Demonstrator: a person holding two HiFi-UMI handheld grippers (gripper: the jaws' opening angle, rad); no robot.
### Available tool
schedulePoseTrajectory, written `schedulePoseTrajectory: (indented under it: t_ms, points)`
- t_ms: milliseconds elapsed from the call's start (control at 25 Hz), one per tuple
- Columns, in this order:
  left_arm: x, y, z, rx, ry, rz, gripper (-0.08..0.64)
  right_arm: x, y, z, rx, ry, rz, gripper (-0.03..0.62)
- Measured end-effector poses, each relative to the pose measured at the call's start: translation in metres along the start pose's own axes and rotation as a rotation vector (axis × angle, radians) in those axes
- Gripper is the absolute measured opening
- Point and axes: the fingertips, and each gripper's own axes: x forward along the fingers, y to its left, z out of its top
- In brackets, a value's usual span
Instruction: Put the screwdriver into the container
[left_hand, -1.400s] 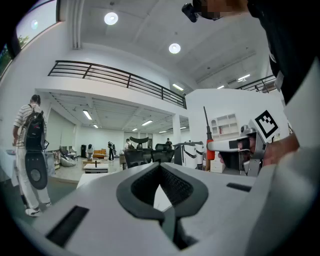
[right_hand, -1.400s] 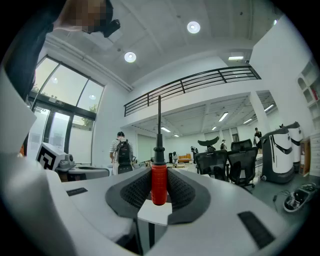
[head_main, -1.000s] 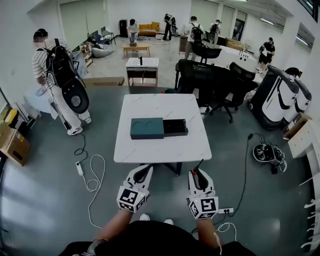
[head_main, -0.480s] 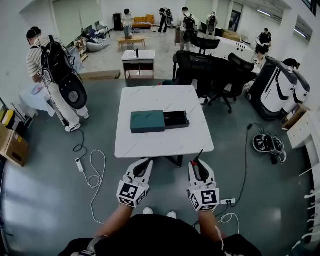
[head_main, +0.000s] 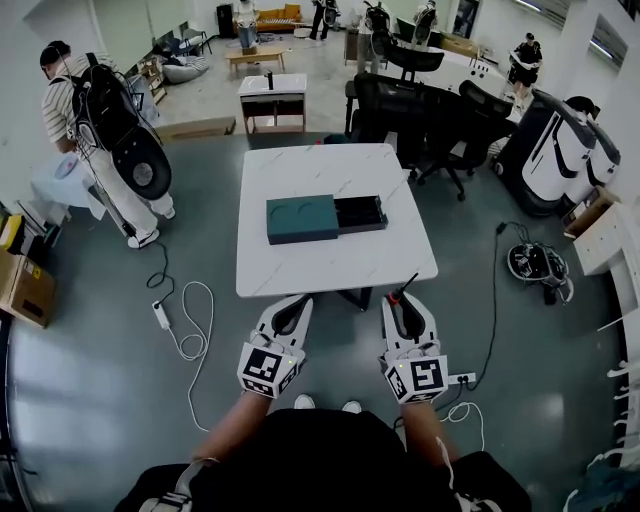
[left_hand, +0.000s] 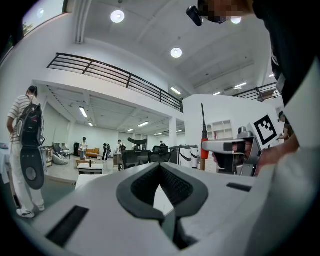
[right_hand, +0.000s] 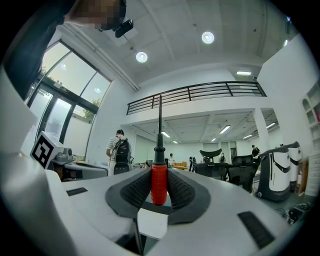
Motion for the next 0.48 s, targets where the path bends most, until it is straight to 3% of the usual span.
schedulePoseTrajectory:
  t_ms: [200,360,480]
  points:
    - [-0.006,0.002,0.001,0.006,-0.003,-0.017,0.003,0.003,0.008,-0.004,-0.008,0.011,-0.012,0.107]
    - [-0.009,0.003,-0.006,0.072,0.021,-0.036,0.003,0.007,0.011,-0.005,-0.004,0.004,-0.015,0.107]
    - [-0.004,0.006,-0.011,0.076,0.034,-0.033,0.003,0.012,0.004,-0.008,-0.004,0.000,-0.008,0.107]
